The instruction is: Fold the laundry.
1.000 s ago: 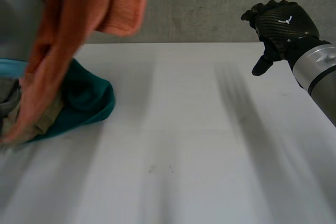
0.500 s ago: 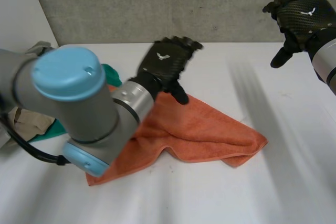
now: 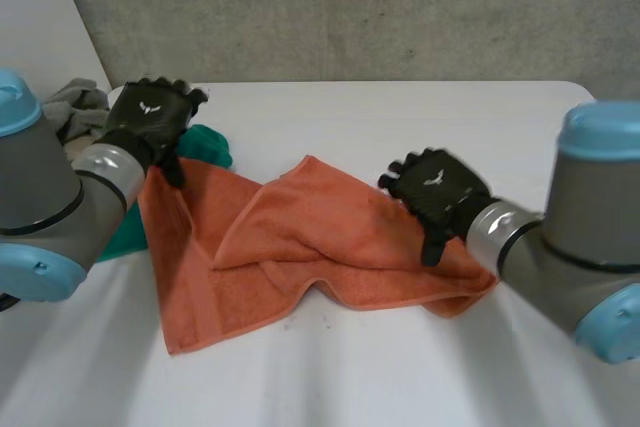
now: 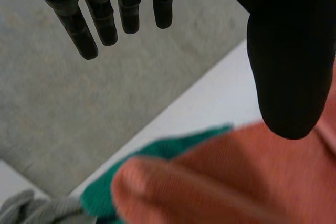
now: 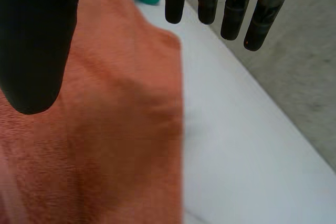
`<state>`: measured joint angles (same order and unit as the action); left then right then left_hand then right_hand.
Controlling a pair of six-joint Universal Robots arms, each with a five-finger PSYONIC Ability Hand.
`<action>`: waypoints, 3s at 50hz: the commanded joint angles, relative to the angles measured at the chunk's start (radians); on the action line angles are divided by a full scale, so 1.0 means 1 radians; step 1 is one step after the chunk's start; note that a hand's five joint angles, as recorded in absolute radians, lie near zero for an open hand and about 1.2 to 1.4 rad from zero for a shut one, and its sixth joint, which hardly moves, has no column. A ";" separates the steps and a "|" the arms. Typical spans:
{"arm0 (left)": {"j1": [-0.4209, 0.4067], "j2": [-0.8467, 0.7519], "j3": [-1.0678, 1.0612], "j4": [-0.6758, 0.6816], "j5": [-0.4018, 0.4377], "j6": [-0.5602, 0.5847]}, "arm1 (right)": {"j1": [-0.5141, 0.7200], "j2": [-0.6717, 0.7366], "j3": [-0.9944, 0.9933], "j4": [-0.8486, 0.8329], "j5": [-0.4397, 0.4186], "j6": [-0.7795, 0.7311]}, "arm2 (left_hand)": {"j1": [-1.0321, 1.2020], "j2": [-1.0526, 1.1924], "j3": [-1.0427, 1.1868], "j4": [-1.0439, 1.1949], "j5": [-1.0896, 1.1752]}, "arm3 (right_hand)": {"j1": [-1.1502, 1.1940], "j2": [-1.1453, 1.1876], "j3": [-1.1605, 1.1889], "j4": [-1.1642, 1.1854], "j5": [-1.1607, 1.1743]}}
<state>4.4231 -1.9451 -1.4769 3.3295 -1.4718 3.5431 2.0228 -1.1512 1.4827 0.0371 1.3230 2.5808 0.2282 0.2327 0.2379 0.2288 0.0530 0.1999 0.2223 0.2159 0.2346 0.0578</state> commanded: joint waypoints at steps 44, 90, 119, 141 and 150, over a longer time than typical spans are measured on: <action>0.038 -0.204 0.036 0.036 0.015 0.257 | -0.052 0.145 0.019 -0.048 0.140 -0.192 | 0.745 0.741 0.735 0.745 0.746 | 1.196 1.174 1.180 1.162 1.164; -0.120 0.082 -0.009 0.056 0.010 0.149 | -0.190 -0.033 -0.208 0.202 -0.169 -0.093 | 1.168 1.164 1.158 1.167 1.169 | 0.026 0.004 0.010 -0.009 -0.006; -0.226 0.328 -0.069 0.068 0.016 0.129 | 0.037 0.674 -0.782 -0.062 -0.485 -0.090 | 1.168 1.164 1.158 1.167 1.169 | 1.195 1.172 1.179 1.160 1.162; -0.166 0.025 0.441 0.292 -0.163 0.129 | -0.119 0.104 -0.618 -0.557 0.182 0.058 | 1.168 1.164 1.158 1.167 1.169 | 1.196 1.174 1.180 1.162 1.164; -0.200 -0.041 0.231 0.295 -0.162 0.115 | -0.162 0.018 -0.250 -0.428 0.105 0.050 | 1.168 1.164 1.158 1.167 1.169 | 1.196 1.174 1.180 1.162 1.164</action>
<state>4.2427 -1.9503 -1.0979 3.6284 -1.6404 3.6649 1.8872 -1.1227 1.0412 -0.4875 1.4823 2.6388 1.1293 1.1989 1.1921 1.2012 0.9799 0.9802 1.1719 1.1818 1.1866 0.9794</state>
